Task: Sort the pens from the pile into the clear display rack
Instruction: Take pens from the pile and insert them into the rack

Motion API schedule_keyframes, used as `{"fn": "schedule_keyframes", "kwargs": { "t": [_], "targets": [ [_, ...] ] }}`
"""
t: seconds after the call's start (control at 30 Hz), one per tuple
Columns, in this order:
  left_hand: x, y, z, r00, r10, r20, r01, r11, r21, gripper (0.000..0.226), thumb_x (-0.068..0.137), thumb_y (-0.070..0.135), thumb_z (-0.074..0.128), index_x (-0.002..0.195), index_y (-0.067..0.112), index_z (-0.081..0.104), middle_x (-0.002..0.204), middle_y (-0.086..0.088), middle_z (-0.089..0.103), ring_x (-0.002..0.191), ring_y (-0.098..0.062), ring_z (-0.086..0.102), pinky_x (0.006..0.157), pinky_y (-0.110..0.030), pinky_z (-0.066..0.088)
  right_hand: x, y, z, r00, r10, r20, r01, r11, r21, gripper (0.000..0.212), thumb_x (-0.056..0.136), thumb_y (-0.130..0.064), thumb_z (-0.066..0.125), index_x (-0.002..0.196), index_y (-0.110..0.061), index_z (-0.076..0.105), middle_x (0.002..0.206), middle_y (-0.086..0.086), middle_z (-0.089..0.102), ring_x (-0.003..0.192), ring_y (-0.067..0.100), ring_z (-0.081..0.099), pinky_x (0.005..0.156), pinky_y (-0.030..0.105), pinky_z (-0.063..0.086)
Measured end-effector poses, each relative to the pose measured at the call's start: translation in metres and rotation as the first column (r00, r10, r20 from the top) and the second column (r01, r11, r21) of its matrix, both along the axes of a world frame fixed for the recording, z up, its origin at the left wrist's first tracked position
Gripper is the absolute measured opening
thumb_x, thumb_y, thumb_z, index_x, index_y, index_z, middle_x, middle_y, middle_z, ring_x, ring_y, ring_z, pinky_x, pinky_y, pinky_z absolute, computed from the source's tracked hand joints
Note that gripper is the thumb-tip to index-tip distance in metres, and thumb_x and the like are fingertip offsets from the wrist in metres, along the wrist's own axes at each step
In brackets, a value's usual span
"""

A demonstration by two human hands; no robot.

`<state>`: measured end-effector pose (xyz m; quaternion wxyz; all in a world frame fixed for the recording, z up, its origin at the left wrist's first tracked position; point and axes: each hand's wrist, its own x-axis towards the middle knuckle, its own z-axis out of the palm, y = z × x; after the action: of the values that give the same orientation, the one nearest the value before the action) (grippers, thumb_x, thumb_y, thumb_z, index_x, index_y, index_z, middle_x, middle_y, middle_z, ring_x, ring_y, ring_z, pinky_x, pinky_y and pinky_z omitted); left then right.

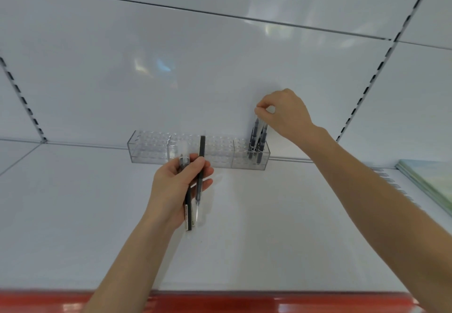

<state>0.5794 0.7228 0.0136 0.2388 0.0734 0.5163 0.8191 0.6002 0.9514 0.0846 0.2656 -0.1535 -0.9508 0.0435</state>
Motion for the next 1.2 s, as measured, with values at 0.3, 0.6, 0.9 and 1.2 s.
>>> {"fn": "schedule_keyframes", "kwargs": {
  "t": [0.3, 0.6, 0.9, 1.2],
  "targets": [
    [0.015, 0.004, 0.015, 0.984, -0.150, -0.097, 0.152, 0.988, 0.012, 0.010, 0.083, 0.007, 0.061, 0.091, 0.005, 0.056, 0.072, -0.006, 0.073, 0.066, -0.015, 0.071, 0.054, -0.023, 0.055, 0.037, -0.072, -0.004, 0.947, 0.307, -0.098, -0.283, 0.644, -0.711, 0.014, 0.082, -0.030, 0.065, 0.093, -0.020, 0.065, 0.075, -0.009, 0.070, 0.065, 0.000, 0.064, 0.060, 0.015, 0.049],
    [0.019, -0.012, 0.013, 0.982, -0.125, -0.143, 0.117, 0.991, -0.060, 0.004, 0.088, 0.009, 0.056, 0.088, 0.007, 0.058, 0.066, -0.007, 0.071, 0.057, -0.013, 0.068, 0.050, -0.022, 0.055, 0.041, -0.043, 0.000, 0.892, -0.021, -0.452, -0.420, 0.331, -0.845, 0.003, 0.085, -0.008, 0.062, 0.085, -0.010, 0.063, 0.060, -0.004, 0.068, 0.055, 0.008, 0.064, 0.055, 0.017, 0.052],
    [0.012, -0.010, 0.014, 0.969, 0.000, -0.248, -0.041, 0.986, -0.160, 0.008, 0.089, 0.019, 0.058, 0.086, 0.012, 0.060, 0.069, -0.004, 0.055, 0.044, -0.005, 0.053, 0.040, -0.017, 0.044, 0.046, -0.049, -0.009, 0.862, -0.100, -0.497, -0.415, 0.423, -0.805, 0.002, 0.085, -0.006, 0.061, 0.085, -0.008, 0.061, 0.067, 0.004, 0.066, 0.056, 0.008, 0.064, 0.063, 0.020, 0.056],
    [0.007, -0.011, 0.018, 0.972, 0.094, -0.216, -0.109, 0.992, -0.058, 0.006, 0.087, 0.009, 0.059, 0.081, 0.009, 0.059, 0.070, -0.005, 0.059, 0.056, -0.006, 0.066, 0.046, -0.018, 0.052, 0.056, -0.048, -0.023, 0.946, 0.084, -0.312, -0.316, 0.449, -0.836, 0.009, 0.085, -0.003, 0.059, 0.079, -0.009, 0.062, 0.068, 0.000, 0.065, 0.061, 0.006, 0.063, 0.063, 0.019, 0.053]
  ]
}}
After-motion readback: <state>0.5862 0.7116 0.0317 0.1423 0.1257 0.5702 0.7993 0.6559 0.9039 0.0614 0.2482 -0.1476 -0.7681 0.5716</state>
